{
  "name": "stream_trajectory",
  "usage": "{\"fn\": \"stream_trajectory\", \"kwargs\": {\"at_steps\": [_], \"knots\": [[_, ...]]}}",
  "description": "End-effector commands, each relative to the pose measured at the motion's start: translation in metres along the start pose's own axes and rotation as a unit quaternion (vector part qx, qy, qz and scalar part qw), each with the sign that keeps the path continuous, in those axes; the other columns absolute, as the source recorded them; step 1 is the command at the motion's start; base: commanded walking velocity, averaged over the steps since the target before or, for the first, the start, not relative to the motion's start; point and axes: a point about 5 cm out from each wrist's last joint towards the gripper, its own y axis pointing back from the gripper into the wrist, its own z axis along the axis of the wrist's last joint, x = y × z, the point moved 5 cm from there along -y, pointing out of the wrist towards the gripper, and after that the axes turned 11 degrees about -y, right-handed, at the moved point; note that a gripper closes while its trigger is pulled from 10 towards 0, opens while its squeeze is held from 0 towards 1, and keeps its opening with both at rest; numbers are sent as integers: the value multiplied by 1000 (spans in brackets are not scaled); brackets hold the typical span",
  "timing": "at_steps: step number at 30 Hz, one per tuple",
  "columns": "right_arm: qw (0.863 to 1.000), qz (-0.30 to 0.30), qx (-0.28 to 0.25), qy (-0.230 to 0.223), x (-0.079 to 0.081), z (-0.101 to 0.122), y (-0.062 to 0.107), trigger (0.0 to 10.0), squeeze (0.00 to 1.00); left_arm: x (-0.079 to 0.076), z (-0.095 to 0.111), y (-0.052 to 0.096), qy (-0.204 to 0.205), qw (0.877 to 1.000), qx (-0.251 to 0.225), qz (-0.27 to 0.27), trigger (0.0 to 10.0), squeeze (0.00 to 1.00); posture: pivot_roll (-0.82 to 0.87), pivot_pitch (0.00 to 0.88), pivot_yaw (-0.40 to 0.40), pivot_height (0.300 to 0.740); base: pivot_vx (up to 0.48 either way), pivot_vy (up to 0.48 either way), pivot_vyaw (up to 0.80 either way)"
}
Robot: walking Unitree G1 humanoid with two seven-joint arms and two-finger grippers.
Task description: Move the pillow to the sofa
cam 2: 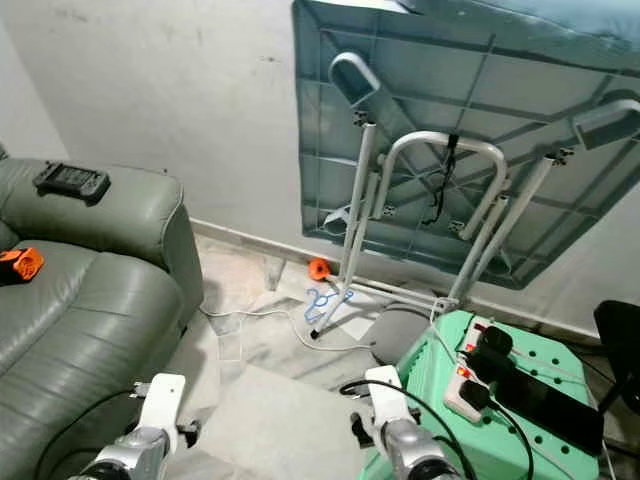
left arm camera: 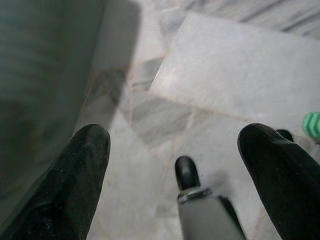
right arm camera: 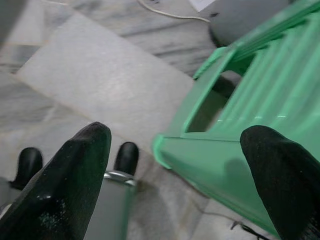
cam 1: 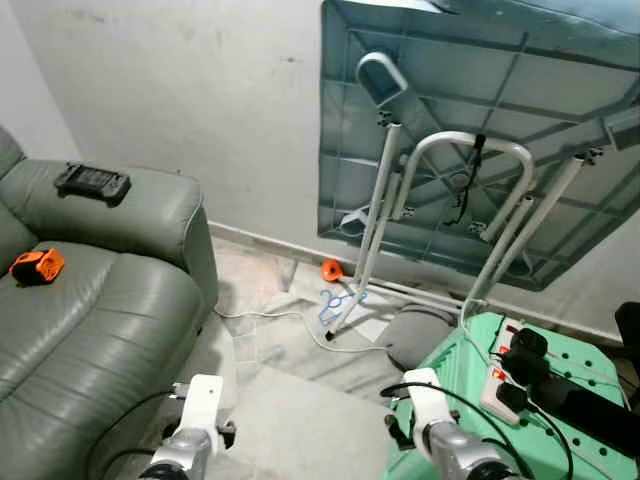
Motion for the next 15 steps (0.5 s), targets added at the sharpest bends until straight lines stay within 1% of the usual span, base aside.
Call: {"fn": "stream_trajectory", "kwargs": {"at_steps": [1,4,7,15], "knots": [[1000,0,4,9,1,0,0,10000,0,0,-3,0,7,1000,7,-1,10000,0,-120,0,-29,740,0,0,0],[1000,-1,2,0,1,0,0,10000,0,0,-2,0,8,1000,6,-1,10000,0,-119,0,-31,740,0,0,0],[1000,-1,3,7,1,1,0,10000,0,0,-1,0,7,1000,5,0,10000,0,-119,0,-32,740,0,0,0],[1000,-4,4,7,0,1,0,10000,0,1,-1,0,5,1000,5,2,10000,0,-119,0,-33,740,0,0,0]]}}
